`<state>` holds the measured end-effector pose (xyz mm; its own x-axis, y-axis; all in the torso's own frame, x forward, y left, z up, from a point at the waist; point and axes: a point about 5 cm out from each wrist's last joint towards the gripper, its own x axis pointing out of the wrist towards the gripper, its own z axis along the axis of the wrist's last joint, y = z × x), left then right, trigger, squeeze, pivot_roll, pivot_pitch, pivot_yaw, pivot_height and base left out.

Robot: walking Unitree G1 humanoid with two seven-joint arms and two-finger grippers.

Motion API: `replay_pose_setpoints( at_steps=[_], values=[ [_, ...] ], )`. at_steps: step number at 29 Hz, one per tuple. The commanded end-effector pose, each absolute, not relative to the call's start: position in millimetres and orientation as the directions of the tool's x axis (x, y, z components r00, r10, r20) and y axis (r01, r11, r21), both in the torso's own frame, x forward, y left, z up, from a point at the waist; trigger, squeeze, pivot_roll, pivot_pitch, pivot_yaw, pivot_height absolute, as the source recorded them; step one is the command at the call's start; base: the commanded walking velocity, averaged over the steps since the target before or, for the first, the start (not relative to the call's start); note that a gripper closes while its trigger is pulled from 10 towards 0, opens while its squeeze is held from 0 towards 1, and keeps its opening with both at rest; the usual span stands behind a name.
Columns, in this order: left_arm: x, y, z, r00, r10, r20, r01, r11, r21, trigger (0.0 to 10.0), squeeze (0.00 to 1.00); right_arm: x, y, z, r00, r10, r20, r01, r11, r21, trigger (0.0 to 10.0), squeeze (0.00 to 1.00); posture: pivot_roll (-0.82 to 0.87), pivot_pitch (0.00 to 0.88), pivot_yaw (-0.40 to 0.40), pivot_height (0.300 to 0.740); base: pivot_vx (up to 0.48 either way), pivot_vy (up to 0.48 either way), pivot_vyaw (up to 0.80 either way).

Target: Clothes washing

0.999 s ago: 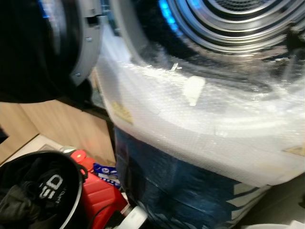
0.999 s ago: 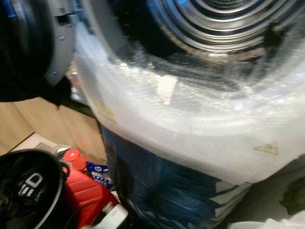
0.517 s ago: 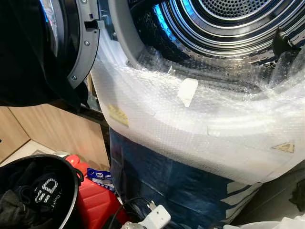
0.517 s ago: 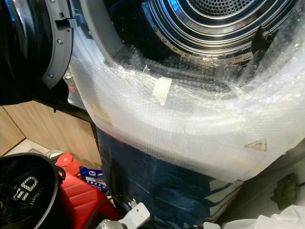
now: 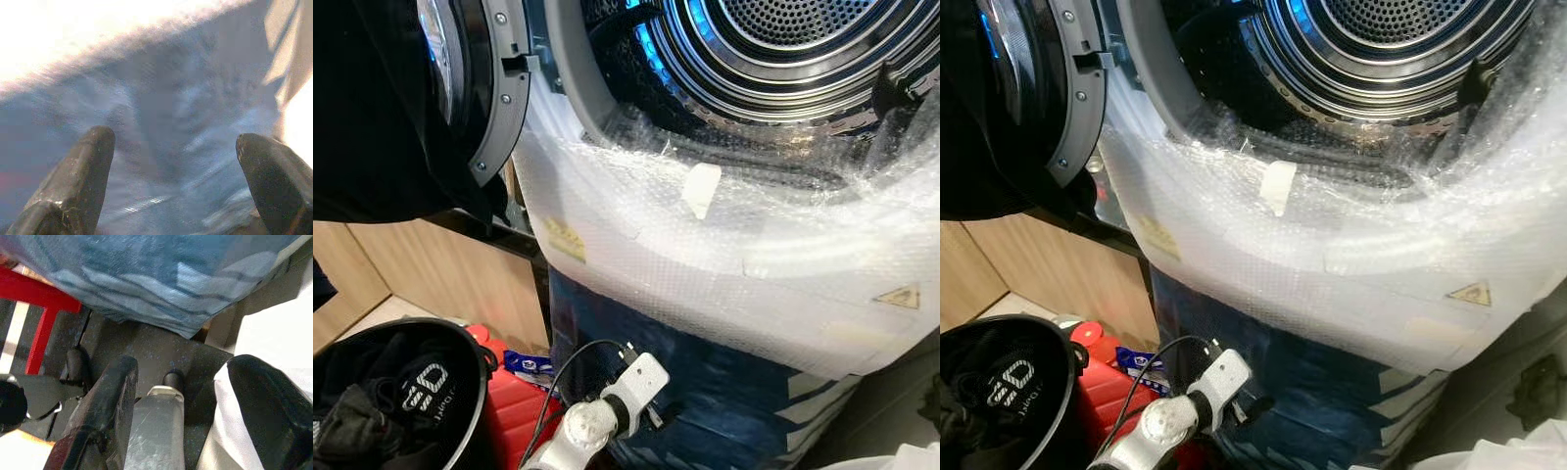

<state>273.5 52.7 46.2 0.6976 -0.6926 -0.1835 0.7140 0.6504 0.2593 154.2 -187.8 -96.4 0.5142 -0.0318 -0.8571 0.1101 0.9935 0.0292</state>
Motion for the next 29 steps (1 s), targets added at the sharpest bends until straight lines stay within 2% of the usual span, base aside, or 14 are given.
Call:
replay_pose_setpoints(
  at_steps=[1, 6, 10, 12, 14, 18, 20, 23, 25, 26, 28, 29],
  values=[
    [278.3, 59.6, 64.3, 0.717, -0.685, -0.129, 0.687, 0.662, 0.299, 10.0, 0.00, 148.7, -186.3, -98.6, 0.506, -0.033, -0.862, 0.109, 0.994, 0.026, 10.0, 0.00, -0.01, 0.023, 0.048, 0.740, 0.000, 0.000, 0.00],
    [266.9, 82.3, 102.9, 0.748, -0.658, -0.088, 0.632, 0.665, 0.397, 10.0, 0.00, 144.7, -186.9, -100.0, 0.497, -0.034, -0.867, 0.107, 0.994, 0.023, 10.0, 0.00, 0.02, 0.050, 0.049, 0.740, 0.000, 0.000, 0.00],
    [255.0, 109.7, 131.6, 0.861, -0.507, -0.040, 0.481, 0.786, 0.387, 10.0, 0.00, 143.0, -188.8, -100.3, 0.494, -0.033, -0.869, 0.096, 0.995, 0.016, 10.0, 0.00, 0.05, 0.075, 0.044, 0.740, 0.000, 0.000, 0.00],
    [253.4, 113.2, 135.1, 0.877, -0.480, -0.027, 0.452, 0.804, 0.385, 10.0, 0.00, 142.8, -189.0, -100.4, 0.494, -0.034, -0.869, 0.095, 0.995, 0.015, 10.0, 0.00, 0.06, 0.077, 0.042, 0.740, 0.000, 0.000, 0.00],
    [248.0, 126.5, 147.4, 0.936, -0.351, 0.029, 0.314, 0.870, 0.379, 10.0, 0.00, 142.1, -190.3, -100.5, 0.487, -0.031, -0.873, 0.073, 0.997, 0.006, 10.0, 0.00, 0.08, 0.087, 0.039, 0.740, 0.000, 0.000, 0.00],
    [240.4, 160.1, 161.2, 0.997, -0.066, 0.027, 0.044, 0.869, 0.492, 10.0, 0.00, 144.2, -191.9, -99.6, 0.488, -0.031, -0.872, 0.065, 0.998, 0.001, 10.0, 0.00, 0.10, 0.105, 0.031, 0.740, 0.000, 0.000, 0.00],
    [234.0, 178.5, 163.5, 0.995, 0.104, 0.012, -0.100, 0.914, 0.392, 10.0, 0.00, 146.1, -192.3, -98.9, 0.490, -0.032, -0.871, 0.065, 0.998, 0.000, 10.0, 0.00, 0.12, 0.111, 0.027, 0.740, 0.000, 0.000, 0.00],
    [219.3, 199.2, 158.1, 0.971, 0.238, -0.009, -0.223, 0.923, 0.313, 10.0, 0.00, 147.2, -192.8, -98.5, 0.489, -0.032, -0.872, 0.054, 0.999, -0.006, 10.0, 0.00, 0.13, 0.121, 0.018, 0.740, 0.000, 0.000, 0.00],
    [212.9, 208.3, 144.5, 0.963, 0.260, -0.074, -0.247, 0.957, 0.153, 10.0, 0.00, 147.3, -193.9, -98.5, 0.484, -0.038, -0.874, 0.037, 0.999, -0.023, 10.0, 0.00, 0.14, 0.124, 0.015, 0.740, 0.000, 0.000, 0.00],
    [212.9, 208.3, 144.5, 0.963, 0.260, -0.074, -0.247, 0.957, 0.153, 10.0, 0.00, 147.3, -193.9, -98.5, 0.484, -0.038, -0.874, 0.037, 0.999, -0.023, 10.0, 0.00, 0.14, 0.124, 0.015, 0.740, 0.000, 0.000, 0.00],
    [213.1, 204.4, 144.2, 0.992, 0.107, -0.061, -0.106, 0.994, 0.009, 10.0, 0.00, 147.6, -194.7, -98.2, 0.484, -0.037, -0.874, 0.024, 0.999, -0.029, 10.0, 0.00, 0.14, 0.130, 0.004, 0.740, 0.000, 0.000, 0.00],
    [212.1, 206.9, 154.7, 1.000, 0.015, -0.012, -0.014, 1.000, 0.011, 10.0, 0.00, 148.3, -195.2, -97.9, 0.485, -0.035, -0.874, 0.019, 0.999, -0.029, 10.0, 0.00, 0.15, 0.134, 0.000, 0.740, 0.000, 0.000, 0.00]
  ],
)
